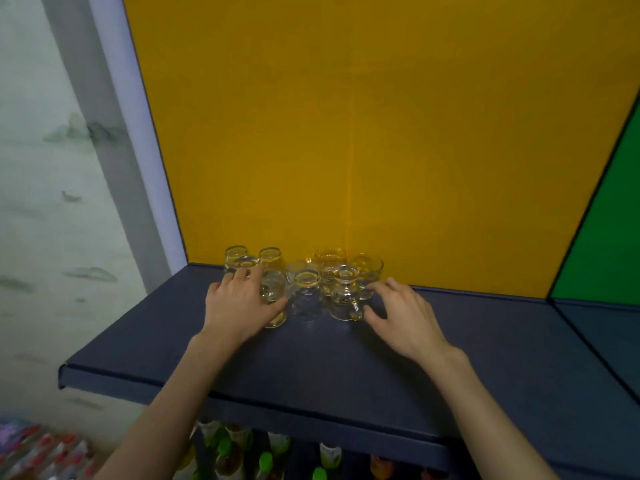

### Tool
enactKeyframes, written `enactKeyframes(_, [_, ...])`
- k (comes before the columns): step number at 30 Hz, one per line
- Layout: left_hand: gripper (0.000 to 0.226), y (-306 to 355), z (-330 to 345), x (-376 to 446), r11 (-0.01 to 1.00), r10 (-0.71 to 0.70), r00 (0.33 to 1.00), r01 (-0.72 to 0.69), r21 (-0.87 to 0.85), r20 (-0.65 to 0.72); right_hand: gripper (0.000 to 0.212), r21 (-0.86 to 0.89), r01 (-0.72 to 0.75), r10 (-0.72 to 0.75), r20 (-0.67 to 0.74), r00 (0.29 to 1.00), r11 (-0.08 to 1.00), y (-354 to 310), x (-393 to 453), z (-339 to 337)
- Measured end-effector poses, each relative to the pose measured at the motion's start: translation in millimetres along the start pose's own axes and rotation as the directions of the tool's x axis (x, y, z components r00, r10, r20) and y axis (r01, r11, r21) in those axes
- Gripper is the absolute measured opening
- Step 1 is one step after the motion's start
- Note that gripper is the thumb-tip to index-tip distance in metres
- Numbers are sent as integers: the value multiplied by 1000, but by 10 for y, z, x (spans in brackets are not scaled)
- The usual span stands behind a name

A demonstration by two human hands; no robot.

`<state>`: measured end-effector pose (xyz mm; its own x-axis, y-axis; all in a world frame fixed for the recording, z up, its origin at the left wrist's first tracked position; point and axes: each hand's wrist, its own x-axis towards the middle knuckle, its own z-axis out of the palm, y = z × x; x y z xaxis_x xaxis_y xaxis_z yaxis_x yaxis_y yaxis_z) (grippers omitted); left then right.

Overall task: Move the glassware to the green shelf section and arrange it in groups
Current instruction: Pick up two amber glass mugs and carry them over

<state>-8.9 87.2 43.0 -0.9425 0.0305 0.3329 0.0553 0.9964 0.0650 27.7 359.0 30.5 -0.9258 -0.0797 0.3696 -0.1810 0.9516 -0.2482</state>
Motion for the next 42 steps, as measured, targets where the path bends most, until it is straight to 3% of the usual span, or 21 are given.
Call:
enactKeyframes(5, [95,-214,219,138,974,-54,997,64,-218,50,43,-59,-99,100,5,995,993,-210,-49,159])
enactKeyframes(13, [75,-312,396,249,794,-121,983,180,-581,138,48,-53,-266,266,-6,964,963,-291,-23,401])
enactKeyframes(16, [66,-321,432,241,720,-128,984,180,-670,127,56,78,-351,351,17,936,933,-277,56,476])
enactKeyframes(20, [60,-313,412,192,694,-112,987,161,-702,116,64,218,-426,426,52,903,878,-227,152,564])
enactKeyframes(29, [56,-284,92,102,559,-138,985,164,-813,104,73,239,-475,475,61,878,847,-236,314,743])
enactKeyframes(36, [54,-269,66,-1,528,-161,982,174,-831,103,91,207,-518,525,22,851,830,-296,420,885])
enactKeyframes(42, [54,-210,98,-11,536,-136,984,168,-827,112,68,284,-524,543,17,840,803,-235,420,917])
